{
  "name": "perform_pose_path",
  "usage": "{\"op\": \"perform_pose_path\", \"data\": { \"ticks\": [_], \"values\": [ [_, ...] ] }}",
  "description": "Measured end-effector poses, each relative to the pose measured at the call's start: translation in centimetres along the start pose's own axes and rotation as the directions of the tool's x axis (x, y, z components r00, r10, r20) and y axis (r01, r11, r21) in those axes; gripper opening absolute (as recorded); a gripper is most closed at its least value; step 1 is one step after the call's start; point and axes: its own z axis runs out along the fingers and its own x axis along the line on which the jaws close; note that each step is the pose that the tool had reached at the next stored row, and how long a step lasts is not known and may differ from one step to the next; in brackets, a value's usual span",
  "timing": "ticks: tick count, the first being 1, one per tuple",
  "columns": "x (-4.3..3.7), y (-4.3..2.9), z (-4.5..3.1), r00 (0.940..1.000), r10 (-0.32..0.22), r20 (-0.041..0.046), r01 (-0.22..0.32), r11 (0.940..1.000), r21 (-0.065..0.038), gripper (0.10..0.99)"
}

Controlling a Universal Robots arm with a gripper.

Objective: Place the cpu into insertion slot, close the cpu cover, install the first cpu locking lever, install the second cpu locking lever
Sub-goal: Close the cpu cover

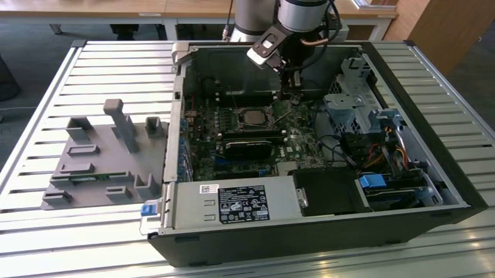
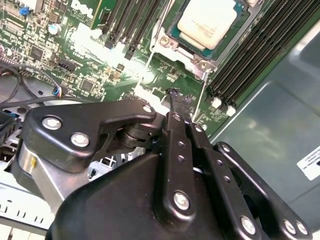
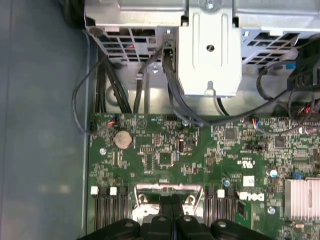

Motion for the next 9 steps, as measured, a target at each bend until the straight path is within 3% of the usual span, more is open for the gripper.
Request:
{"op": "perform_pose_path", "data": {
  "ticks": [5, 9],
  "values": [
    [0.0, 0.12, 0.06, 1.0, 0.0, -0.0001, 0.0, 1.0, 0.0, 0.106],
    [0.01, 0.63, 0.13, 1.0, 0.0, 0.0001, 0.0, 1.0, 0.0, 0.106]
  ]
}}
